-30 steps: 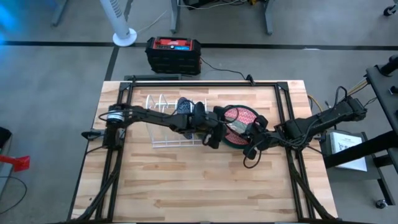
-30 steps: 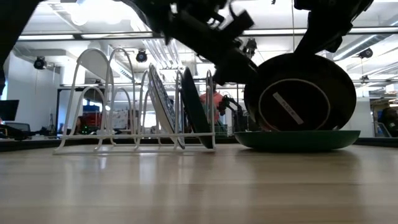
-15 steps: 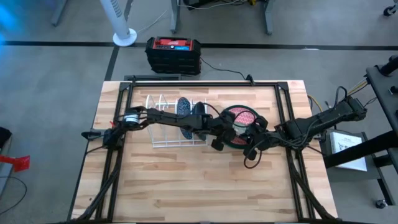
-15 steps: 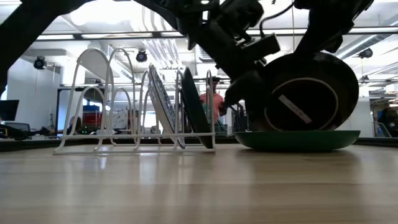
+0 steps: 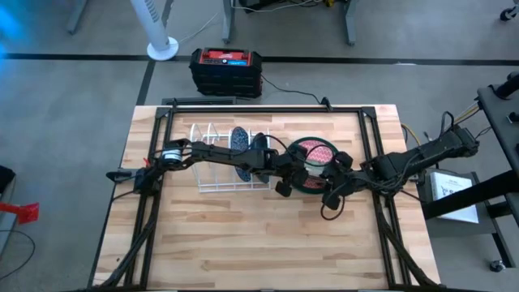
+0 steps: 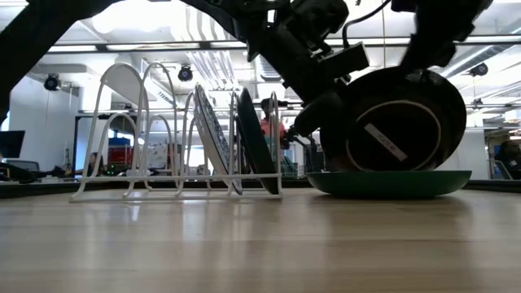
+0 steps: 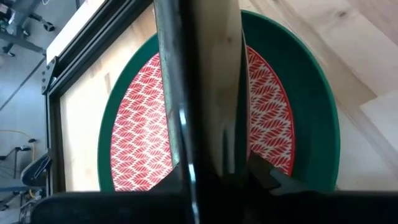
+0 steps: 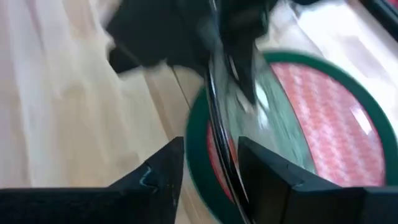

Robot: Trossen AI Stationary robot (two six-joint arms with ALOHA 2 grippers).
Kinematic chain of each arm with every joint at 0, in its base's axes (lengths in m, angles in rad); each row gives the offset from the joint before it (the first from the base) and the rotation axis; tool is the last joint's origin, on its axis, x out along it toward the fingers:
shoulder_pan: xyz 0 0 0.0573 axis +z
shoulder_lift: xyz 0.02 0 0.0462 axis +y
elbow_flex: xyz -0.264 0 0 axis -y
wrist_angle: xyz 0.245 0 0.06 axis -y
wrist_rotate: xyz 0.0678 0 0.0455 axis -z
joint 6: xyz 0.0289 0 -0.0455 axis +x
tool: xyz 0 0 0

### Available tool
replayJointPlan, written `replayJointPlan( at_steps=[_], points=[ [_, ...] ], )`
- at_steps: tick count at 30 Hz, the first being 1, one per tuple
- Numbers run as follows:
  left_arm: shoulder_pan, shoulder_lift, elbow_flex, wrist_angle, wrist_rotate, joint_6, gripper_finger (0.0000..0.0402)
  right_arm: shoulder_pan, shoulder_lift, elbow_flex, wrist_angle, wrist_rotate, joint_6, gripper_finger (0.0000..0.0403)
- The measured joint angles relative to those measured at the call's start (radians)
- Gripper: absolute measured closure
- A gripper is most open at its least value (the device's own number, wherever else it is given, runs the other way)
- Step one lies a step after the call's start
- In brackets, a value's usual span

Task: Sort dishes
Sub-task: Put the green patterned plate into the dish rack

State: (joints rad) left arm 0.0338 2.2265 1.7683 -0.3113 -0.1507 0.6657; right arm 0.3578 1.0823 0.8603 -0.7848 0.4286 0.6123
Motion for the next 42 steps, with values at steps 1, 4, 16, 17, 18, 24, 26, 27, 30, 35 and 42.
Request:
replayJointPlan(
  at_steps=[1,4,16,17,18,24,26,27,30,35,42],
  points=[
    [0.000,-0.001,0.000,-0.004,-0.003,0.003,0.0364,0.000,0.005,0.004,-0.026,-0.001,0.011,0.0253],
    [0.002,-0.001,0.002,-0.011,-0.010,0.013,0.0364,0.000,0.030,0.007,-0.069,-0.007,0.013,0.0235],
    [0.001,-0.001,0.002,-0.014,-0.006,0.040,0.0364,-0.001,0.188,0.005,-0.080,0.037,-0.065,0.0224],
    [0.001,-0.001,0.002,-0.014,-0.005,0.040,0.0364,-0.001,0.196,0.005,-0.080,0.047,-0.065,0.0229],
    [0.000,-0.001,0.002,-0.014,-0.005,0.040,0.0364,-0.001,0.204,0.005,-0.080,0.056,-0.065,0.0235],
    [0.000,-0.001,0.001,-0.014,0.000,0.032,0.0354,-0.002,0.212,0.004,-0.078,0.069,-0.065,0.0287],
    [0.000,-0.001,0.001,-0.014,0.012,0.021,0.0340,-0.001,0.211,0.003,-0.072,0.054,-0.065,0.0309],
    [0.000,-0.001,0.001,-0.014,0.017,0.014,0.0333,-0.001,0.211,0.003,-0.071,0.049,-0.066,0.0320],
    [0.000,-0.001,0.000,-0.016,0.024,0.011,0.0312,0.000,0.209,0.003,-0.074,0.054,-0.080,0.0349],
    [0.001,-0.001,0.001,-0.015,0.013,0.001,0.0299,0.000,0.207,0.003,-0.078,0.064,-0.075,0.0365],
    [0.001,0.000,0.076,-0.128,0.008,-0.004,0.0291,0.000,0.191,0.004,-0.068,0.060,-0.029,0.0365]
  ],
)
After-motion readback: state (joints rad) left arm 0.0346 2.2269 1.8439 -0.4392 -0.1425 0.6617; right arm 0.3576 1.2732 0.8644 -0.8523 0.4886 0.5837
